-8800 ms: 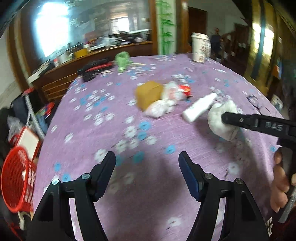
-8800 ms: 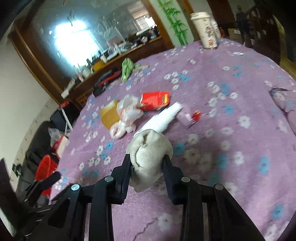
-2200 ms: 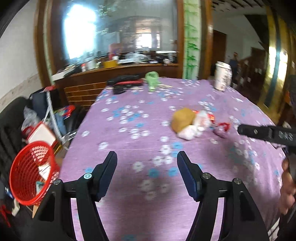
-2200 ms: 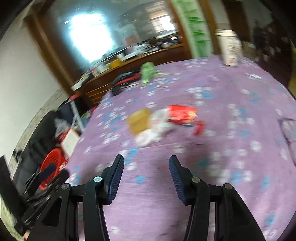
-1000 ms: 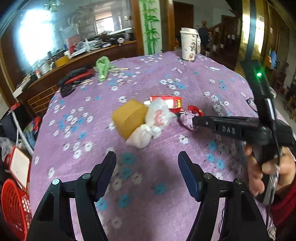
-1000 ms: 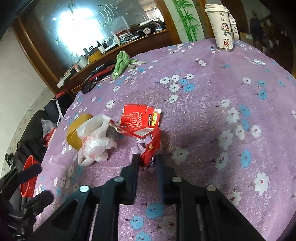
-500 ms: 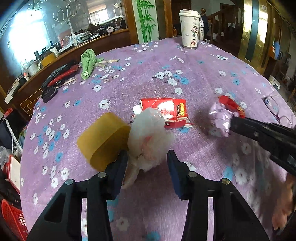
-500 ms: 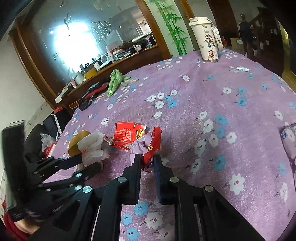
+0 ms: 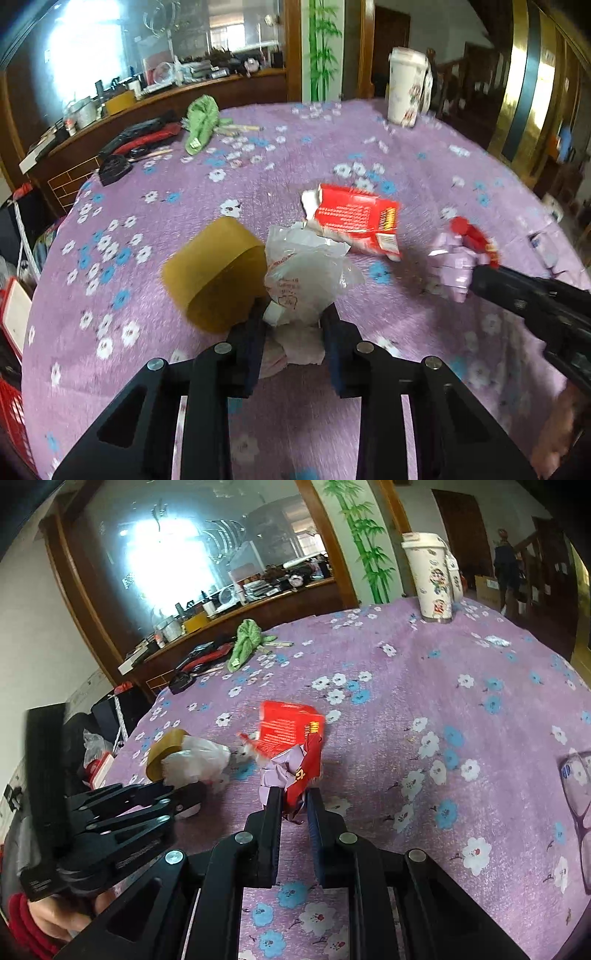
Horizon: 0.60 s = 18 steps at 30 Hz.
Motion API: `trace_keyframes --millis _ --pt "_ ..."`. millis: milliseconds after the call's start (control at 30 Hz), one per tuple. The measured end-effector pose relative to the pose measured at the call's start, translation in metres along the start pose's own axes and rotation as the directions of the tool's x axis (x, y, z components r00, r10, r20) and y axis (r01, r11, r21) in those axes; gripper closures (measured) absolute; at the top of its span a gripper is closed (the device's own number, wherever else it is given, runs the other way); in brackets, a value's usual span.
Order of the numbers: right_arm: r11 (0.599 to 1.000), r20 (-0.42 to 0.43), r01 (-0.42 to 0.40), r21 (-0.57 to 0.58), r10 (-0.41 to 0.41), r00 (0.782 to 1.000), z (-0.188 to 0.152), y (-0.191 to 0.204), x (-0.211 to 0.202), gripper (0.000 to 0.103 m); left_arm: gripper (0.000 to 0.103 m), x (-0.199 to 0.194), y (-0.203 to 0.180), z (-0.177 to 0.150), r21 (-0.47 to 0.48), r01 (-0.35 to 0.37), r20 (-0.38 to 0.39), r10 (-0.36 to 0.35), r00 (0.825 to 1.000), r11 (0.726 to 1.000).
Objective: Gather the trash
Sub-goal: 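Lift the white bag and pink wrapper up from the table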
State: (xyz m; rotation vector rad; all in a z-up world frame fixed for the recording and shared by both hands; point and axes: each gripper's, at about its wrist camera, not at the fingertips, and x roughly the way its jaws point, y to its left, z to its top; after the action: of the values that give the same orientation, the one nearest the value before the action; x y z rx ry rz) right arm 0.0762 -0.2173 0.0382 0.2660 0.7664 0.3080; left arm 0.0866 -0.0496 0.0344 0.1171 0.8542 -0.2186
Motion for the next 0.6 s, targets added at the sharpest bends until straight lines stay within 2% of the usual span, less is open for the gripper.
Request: trace_keyframes --millis 133,267,300,367,433,600 --pt "0.998 0.006 -0.006 -0.068 0.007 1.0 -0.003 0.016 0.0 0.089 0.076 -0.033 0.003 -0.019 -0.04 -0.025 0.091 0.029 0.995 0.999" --pt "0.99 0.004 -0.009 -0.143 0.009 1.0 -0.008 0.032 0.002 0.088 0.076 -0.046 0.01 -0.032 -0.094 -0.065 0.156 0.079 0.985 0.993" --pt "0.987 0.005 -0.006 -0.158 0.007 1.0 -0.009 0.035 0.003 0.088 0.076 -0.047 0.011 -0.033 -0.104 -0.093 0.172 0.11 0.979 0.99" --pt "0.983 0.008 0.001 -0.183 0.0 1.0 -0.011 0.039 0.004 0.088 0.076 -0.048 0.015 -0.033 -0.113 -0.125 0.191 0.145 0.971 0.986" --pt "0.982 0.009 0.007 -0.189 -0.006 1.0 -0.011 0.039 0.004 0.088 0.076 -0.049 0.024 -0.033 -0.144 -0.122 0.197 0.15 0.969 0.982" --pt "0.98 0.017 0.017 -0.199 -0.014 1.0 -0.012 0.04 0.003 0.088 0.076 -0.048 0.036 -0.035 -0.167 -0.169 0.208 0.203 0.957 0.971"
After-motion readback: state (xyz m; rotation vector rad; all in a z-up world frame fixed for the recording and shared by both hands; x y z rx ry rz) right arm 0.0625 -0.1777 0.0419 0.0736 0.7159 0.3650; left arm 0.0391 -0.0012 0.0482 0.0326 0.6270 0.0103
